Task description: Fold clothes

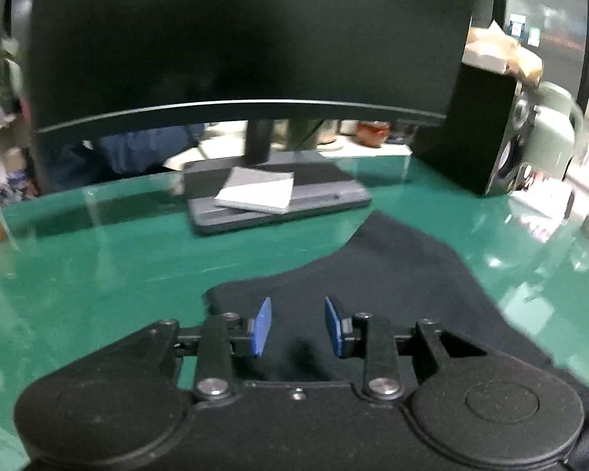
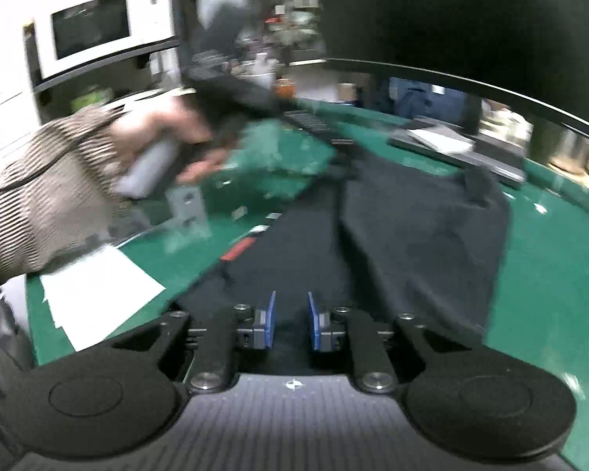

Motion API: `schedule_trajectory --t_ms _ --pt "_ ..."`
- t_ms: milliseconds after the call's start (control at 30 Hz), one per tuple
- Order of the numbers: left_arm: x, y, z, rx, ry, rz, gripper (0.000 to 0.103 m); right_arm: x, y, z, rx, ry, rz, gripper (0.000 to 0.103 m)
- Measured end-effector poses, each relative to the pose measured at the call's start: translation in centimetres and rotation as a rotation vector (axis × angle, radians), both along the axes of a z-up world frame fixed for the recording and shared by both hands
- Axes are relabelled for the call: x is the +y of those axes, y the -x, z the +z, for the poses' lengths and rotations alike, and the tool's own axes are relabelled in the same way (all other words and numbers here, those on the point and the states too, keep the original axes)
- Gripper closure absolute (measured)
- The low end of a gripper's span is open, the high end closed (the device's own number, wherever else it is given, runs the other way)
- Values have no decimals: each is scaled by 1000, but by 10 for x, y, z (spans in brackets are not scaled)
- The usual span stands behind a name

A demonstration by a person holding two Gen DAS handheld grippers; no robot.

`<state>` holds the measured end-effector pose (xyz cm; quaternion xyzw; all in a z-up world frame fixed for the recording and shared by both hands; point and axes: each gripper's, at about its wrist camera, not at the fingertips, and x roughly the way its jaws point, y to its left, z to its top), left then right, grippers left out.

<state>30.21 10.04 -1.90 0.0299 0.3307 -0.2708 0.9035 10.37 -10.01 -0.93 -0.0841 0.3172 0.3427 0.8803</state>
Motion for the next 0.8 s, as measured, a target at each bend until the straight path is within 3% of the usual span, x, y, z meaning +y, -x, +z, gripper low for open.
schedule_trajectory --t_ms 133,233,300,367,433,567,633,667,800 --pt "-14 -16 -10 12 -83 -9 72 16 8 4 -26 -35 141 75" --pt "-23 -21 -19 7 -124 -30 71 23 13 -1 -39 10 200 71" --pt "-25 -22 -21 1 -139 -34 70 28 14 -5 -40 50 216 56" --pt "-27 -22 -21 -2 -147 -36 69 31 15 -5 -60 67 226 59" --pt "-30 -22 -23 -9 -156 -39 68 33 15 -6 -56 68 233 74" --pt "-31 -23 -25 -13 -141 -29 67 37 21 -4 -72 69 270 78" --pt "-31 -24 -24 -15 -144 -32 67 38 25 -6 -98 80 299 61" --pt "-29 -24 -21 -12 -143 -30 67 38 25 -6 -102 78 307 46" --pt "-2 -2 2 -60 -46 -18 61 16 22 12 -125 -15 276 43"
